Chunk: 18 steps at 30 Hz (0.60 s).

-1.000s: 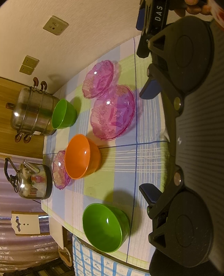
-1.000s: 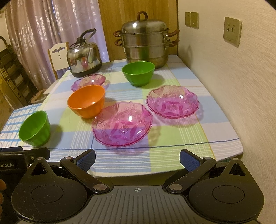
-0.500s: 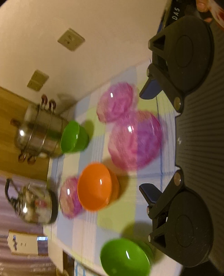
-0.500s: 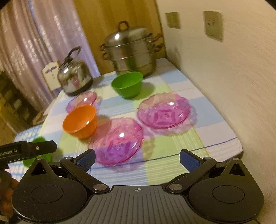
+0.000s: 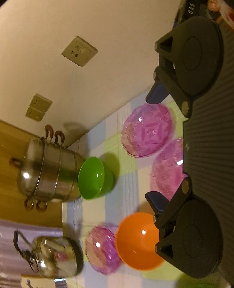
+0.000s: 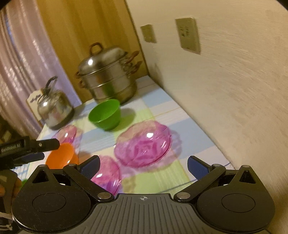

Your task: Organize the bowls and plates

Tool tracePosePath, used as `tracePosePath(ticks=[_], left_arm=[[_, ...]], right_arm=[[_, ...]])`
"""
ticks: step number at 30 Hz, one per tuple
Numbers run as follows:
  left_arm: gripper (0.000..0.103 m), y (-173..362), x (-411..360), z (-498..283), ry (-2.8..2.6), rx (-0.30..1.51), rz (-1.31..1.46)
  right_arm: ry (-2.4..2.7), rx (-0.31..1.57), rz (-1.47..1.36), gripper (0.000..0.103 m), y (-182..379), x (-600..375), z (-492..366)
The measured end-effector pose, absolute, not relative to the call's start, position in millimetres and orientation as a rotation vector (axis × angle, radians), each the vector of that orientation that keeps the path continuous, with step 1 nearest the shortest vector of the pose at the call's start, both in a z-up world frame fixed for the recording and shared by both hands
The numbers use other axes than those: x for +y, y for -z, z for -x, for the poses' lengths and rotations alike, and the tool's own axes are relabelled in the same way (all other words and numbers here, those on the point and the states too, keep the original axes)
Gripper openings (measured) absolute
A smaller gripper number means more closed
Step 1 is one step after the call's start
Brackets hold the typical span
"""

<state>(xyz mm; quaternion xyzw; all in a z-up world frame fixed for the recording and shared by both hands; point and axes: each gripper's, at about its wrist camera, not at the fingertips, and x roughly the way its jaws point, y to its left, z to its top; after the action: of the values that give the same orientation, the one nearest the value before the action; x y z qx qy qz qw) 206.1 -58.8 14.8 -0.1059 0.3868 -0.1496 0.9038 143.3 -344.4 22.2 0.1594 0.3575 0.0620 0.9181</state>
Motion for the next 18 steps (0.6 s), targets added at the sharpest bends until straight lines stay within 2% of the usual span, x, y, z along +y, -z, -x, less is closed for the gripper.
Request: tracePosePath(ticks=[5, 9, 11, 13, 15, 18], left_arm=[[0.102, 6.7, -84.0, -251.6, 0.356, 0.807, 0.108], [0.095, 28.9, -95.4, -289.8, 0.373, 0.868, 0.091], [0.093, 41.0, -96.9, -306.3, 0.390, 0.891, 0.103], [0.091, 52.1, -97.5, -321.0, 0.410, 0.908, 0.123], [0.084, 63.7, -98.1, -335.0, 0.409, 0.924, 0.129], [0.081, 74.6, -102.9, -350.0, 0.418, 0.937, 0.115]], right_arm=[[-0.086, 0.747, -0.335, 0.102, -4.3, -361.5, -180.9], [-0.066, 0.780, -0.339, 0.101, 16.8, -368.8, -209.7], [-0.067, 0.801, -0.353, 0.089, 28.1, -372.0, -223.6], [-0.077, 0.818, -0.375, 0.088, 39.9, -373.9, -235.9], [-0.084, 0.832, -0.387, 0.085, 51.1, -374.8, -247.9], [-0.083, 0.858, -0.388, 0.077, 65.5, -374.5, -263.9]])
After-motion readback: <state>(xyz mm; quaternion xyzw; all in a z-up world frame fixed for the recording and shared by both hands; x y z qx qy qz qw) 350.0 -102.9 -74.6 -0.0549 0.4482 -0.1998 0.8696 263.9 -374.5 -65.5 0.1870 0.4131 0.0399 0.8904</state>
